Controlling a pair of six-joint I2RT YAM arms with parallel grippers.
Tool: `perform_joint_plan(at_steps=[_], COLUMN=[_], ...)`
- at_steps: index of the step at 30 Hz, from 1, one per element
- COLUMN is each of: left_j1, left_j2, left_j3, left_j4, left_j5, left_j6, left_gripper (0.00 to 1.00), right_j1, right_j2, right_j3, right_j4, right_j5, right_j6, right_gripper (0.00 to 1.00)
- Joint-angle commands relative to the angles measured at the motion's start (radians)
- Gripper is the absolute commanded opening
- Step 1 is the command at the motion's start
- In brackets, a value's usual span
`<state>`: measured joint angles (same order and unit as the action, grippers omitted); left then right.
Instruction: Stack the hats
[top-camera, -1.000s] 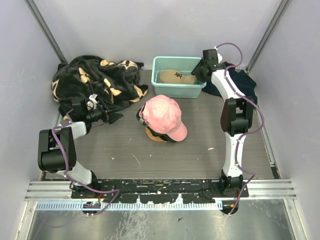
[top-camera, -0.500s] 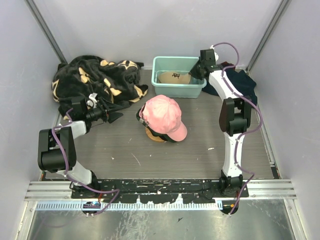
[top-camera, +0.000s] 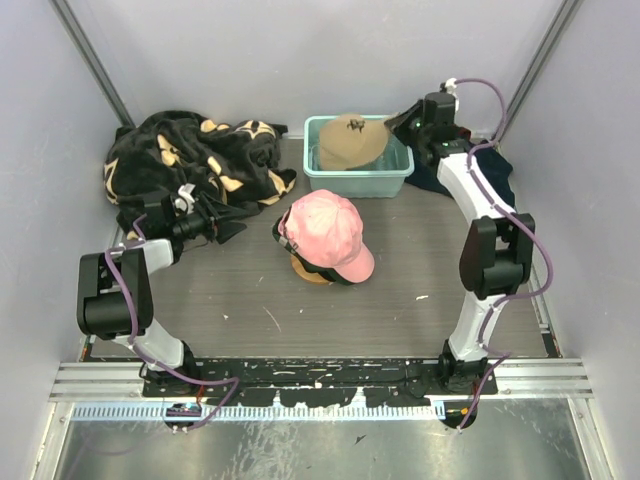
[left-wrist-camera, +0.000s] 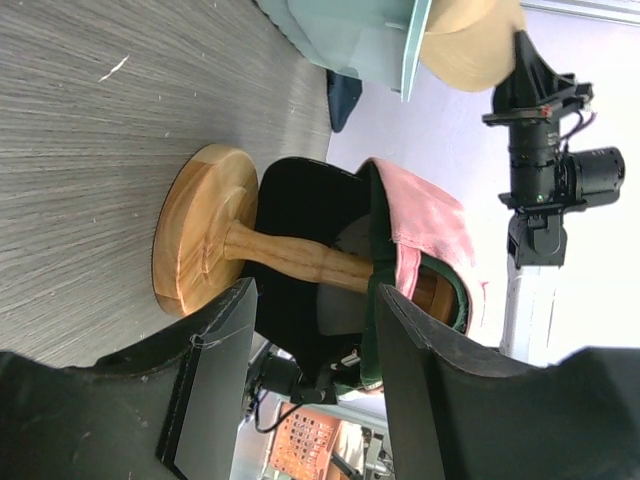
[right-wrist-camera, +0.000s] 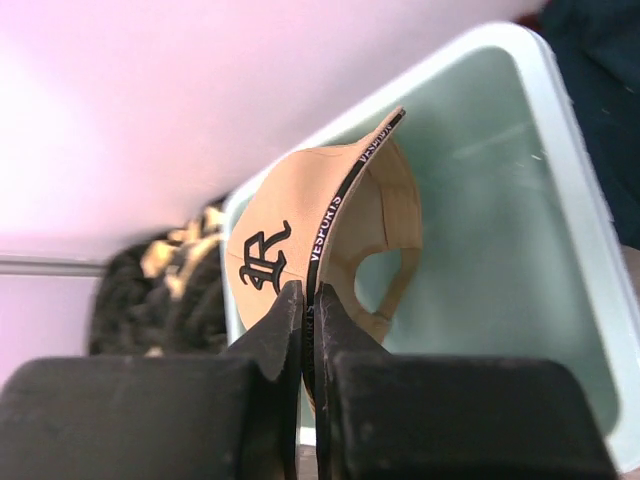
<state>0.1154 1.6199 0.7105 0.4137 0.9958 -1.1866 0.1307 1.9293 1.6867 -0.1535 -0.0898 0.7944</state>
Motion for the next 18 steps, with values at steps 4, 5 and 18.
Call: perform_joint_plan(at_steps=[4, 5, 18], left_j1=[0.004, 0.004, -0.080], left_j2=[-0.027, -0.033, -0.157], left_j3=[0.015, 0.010, -0.047], left_j4=[0.072, 0.076, 0.071], left_j5=[0.028, 0.030, 0.041], left_j6=[-0.029, -0.030, -0.044], left_gripper=[0.58, 0.58, 0.62], right_j1=[-0.034, -0.038, -0.114], right_j2=[-0.180, -0.197, -0.511], right_j3=[-0.042, -0.049, -0.300], right_j4=[0.294, 0.305, 0.369], right_j5=[-0.137, -0.153, -0.338], right_j6=[0.245, 0.265, 0.477], right_gripper=[0.01, 0.01, 0.01])
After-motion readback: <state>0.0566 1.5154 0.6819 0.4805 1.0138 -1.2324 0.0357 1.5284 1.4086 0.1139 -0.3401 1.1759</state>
